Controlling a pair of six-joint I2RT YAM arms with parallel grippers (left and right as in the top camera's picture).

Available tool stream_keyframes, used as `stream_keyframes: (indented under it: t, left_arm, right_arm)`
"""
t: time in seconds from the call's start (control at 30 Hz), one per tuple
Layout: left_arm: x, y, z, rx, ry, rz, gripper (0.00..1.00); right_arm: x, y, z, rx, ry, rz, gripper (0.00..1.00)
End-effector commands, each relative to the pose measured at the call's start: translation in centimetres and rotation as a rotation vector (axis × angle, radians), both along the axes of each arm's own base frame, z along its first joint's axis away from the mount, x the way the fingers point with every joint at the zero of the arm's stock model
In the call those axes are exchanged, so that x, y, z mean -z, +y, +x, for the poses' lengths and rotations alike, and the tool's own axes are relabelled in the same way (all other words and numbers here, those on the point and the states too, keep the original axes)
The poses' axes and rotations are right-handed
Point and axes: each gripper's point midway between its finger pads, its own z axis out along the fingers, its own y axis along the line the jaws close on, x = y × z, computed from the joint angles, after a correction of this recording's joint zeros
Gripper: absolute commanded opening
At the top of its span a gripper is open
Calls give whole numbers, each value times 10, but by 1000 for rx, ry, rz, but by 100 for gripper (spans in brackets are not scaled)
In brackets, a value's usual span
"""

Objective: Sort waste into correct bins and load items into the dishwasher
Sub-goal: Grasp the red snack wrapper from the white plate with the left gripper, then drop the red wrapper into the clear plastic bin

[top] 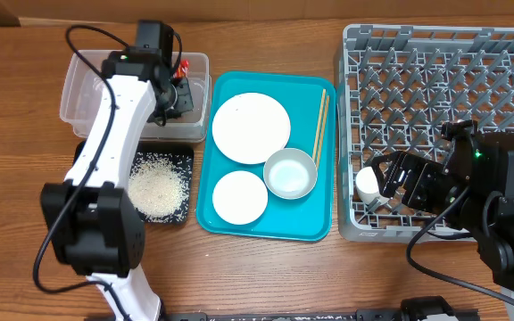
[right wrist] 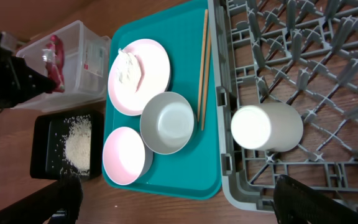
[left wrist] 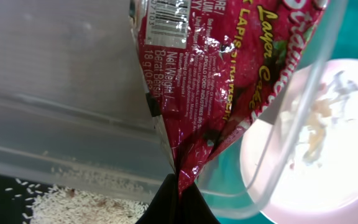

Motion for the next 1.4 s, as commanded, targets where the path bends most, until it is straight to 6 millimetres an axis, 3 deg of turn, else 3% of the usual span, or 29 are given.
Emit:
stream_keyframes:
  t: [0.0, 0.03, 0.17, 0.37, 0.47, 0.57, 0.63, 0.73, 1.0, 1.07, 1.17, 1.23, 1.3, 1.37]
  left_arm:
    - [3, -3, 1, 15, 9, -11, 4]
    - [2, -3, 1, 15, 7, -12, 7]
    - [-3, -8, -4, 24, 25, -42, 36]
    - [-39, -24, -9, 58, -10, -84, 45]
    - [-58, -45, -12, 111, -60, -90, 48]
    - [-62, -81, -13, 249, -99, -72, 53]
    - [-54, -105, -8, 360, -132, -29, 62]
    - [-31, -123, -1, 407, -139, 59, 68]
    - [55, -127, 20, 366, -45, 161, 71]
    - [76, -128, 18, 372, 1, 162, 68]
    - [95, -136, 9, 400, 57, 113, 52]
    - [95, -141, 7, 408, 63, 81, 36]
    - [84, -142, 6, 409, 59, 74, 9]
    - [64, -140, 5, 404, 47, 70, 4]
  right_arm:
    - [-8, 0, 0, -1, -29, 2, 100]
    - [-8, 0, 0, -1, -29, 2, 100]
    - [-8, 0, 0, -1, -29, 2, 100]
    - [-8, 0, 0, -1, -30, 2, 100]
    - [-8, 0, 0, -1, -30, 2, 100]
    - [-8, 0, 0, -1, -30, 2, 100]
    - [-8, 0, 0, -1, -30, 2, 100]
    - [-8, 0, 0, -1, -30, 2, 100]
    - [-8, 0, 0, -1, -27, 2, 100]
    - [-8, 0, 0, -1, -27, 2, 100]
    - [-8, 0, 0, 0, -28, 2, 100]
    - [-8, 0, 0, 0, -28, 2, 100]
    - [-8, 0, 0, 0, -28, 2, 100]
    - [-8, 0, 0, 0, -27, 2, 100]
